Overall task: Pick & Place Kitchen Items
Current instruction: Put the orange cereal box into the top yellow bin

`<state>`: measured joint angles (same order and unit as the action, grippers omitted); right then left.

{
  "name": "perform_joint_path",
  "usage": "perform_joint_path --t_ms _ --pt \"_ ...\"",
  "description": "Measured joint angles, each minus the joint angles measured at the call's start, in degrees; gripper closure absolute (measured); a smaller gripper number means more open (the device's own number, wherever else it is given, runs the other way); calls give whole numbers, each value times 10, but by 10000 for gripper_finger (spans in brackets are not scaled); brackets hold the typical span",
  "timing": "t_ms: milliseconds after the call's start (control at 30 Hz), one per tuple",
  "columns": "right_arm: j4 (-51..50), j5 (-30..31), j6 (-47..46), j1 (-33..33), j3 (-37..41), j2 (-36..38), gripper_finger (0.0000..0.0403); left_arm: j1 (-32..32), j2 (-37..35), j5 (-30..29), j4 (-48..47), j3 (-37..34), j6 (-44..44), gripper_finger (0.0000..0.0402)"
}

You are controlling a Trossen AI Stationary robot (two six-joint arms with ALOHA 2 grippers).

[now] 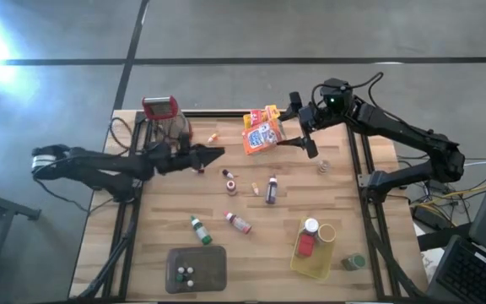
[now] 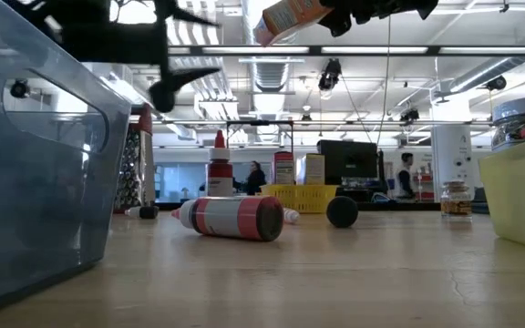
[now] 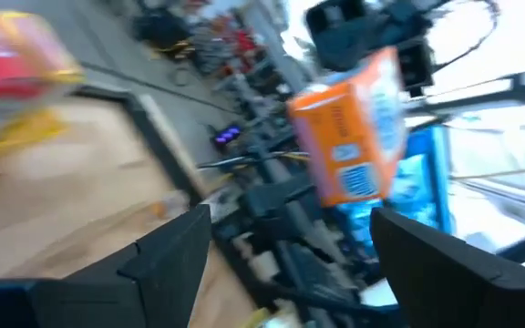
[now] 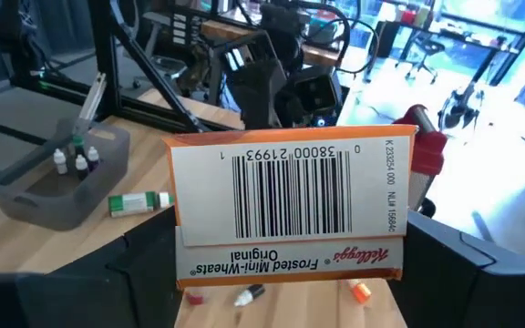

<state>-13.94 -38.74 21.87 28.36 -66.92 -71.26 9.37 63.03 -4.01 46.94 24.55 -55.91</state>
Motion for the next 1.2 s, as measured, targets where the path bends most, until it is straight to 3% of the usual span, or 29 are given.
perform_joint_path --t_ms 167,433,800,1200 --pt "14 0 7 0 0 0 104 0 99 46 93 70 3 96" --pt "27 -1 3 0 0 1 79 5 199 95 96 180 6 96" --pt "23 -6 2 -10 0 4 110 34 210 134 95 216 25 96" --pt "-1 -10 -22 -49 1 2 81 115 203 353 46 241 34 97"
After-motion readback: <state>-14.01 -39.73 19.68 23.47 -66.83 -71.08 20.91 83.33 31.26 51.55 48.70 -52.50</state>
